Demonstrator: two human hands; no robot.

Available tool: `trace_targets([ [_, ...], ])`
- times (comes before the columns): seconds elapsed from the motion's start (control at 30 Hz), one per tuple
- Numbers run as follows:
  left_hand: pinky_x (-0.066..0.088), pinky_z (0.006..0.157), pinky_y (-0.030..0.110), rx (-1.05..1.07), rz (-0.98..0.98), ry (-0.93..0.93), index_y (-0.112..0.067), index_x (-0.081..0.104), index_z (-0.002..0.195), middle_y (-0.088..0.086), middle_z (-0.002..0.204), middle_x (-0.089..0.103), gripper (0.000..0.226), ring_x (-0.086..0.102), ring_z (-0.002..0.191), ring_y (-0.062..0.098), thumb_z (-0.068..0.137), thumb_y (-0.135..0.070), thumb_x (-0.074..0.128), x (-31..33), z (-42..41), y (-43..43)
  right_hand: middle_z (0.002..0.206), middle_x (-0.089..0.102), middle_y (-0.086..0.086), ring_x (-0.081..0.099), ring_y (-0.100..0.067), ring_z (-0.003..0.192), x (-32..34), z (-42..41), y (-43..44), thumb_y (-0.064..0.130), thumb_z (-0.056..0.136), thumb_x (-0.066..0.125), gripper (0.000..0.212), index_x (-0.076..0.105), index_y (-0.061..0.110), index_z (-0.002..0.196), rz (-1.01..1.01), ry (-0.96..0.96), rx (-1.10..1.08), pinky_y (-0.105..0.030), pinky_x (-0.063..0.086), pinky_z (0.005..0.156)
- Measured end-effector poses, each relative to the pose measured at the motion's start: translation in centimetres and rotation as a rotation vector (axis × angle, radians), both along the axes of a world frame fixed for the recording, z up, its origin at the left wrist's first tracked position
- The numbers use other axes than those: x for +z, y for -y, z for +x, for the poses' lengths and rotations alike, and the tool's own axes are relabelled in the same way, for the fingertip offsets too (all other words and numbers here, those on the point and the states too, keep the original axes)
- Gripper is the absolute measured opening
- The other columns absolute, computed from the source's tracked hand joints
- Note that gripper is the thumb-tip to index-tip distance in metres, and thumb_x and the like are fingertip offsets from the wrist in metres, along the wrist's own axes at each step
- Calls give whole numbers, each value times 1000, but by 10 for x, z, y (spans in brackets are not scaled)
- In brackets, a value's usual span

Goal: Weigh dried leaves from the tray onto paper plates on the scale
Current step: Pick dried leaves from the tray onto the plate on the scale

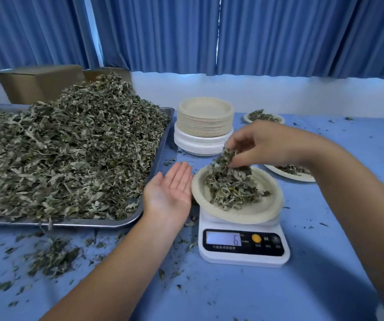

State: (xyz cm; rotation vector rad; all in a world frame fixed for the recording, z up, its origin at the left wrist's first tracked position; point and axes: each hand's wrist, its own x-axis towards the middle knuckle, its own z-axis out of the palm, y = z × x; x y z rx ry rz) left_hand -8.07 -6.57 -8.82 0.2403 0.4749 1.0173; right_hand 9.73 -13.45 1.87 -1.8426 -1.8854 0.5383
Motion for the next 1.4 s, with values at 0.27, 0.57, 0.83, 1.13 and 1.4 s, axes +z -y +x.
trace_targets([
  [0.27,49,94,38,5,27,-18,6,58,112,21,115,65,45,60,112,30,103,-27,29,-2,0,-1,79,70,13,62,-4,75,-9,22,7,45,78,73,11,72,34,81,-149,262,-81,-21,45,63],
  [0.57,52,85,38,19,27,-31,6,56,115,21,115,65,44,61,110,31,103,-27,29,-3,0,-2,92,67,29,59,12,78,4,26,15,54,69,74,33,66,46,100,-129,190,-23,-21,44,74],
  [0.83,52,87,38,24,34,-43,6,57,112,21,112,66,44,61,110,30,103,-27,30,-4,0,-3,109,60,22,58,3,99,0,22,14,49,77,73,31,64,47,106,-64,198,-31,-23,44,84],
  [1.13,53,81,37,21,43,-56,5,57,111,20,110,67,44,62,108,29,103,-27,28,-5,0,-4,72,68,25,59,11,66,-9,15,10,28,81,74,4,72,31,83,-58,190,35,-11,43,60],
  [1.4,52,84,36,17,38,-53,5,57,113,20,113,66,44,61,109,29,103,-27,28,-4,0,-3,83,70,19,61,7,72,-8,17,10,35,82,72,4,71,33,85,-52,194,3,-18,47,68],
])
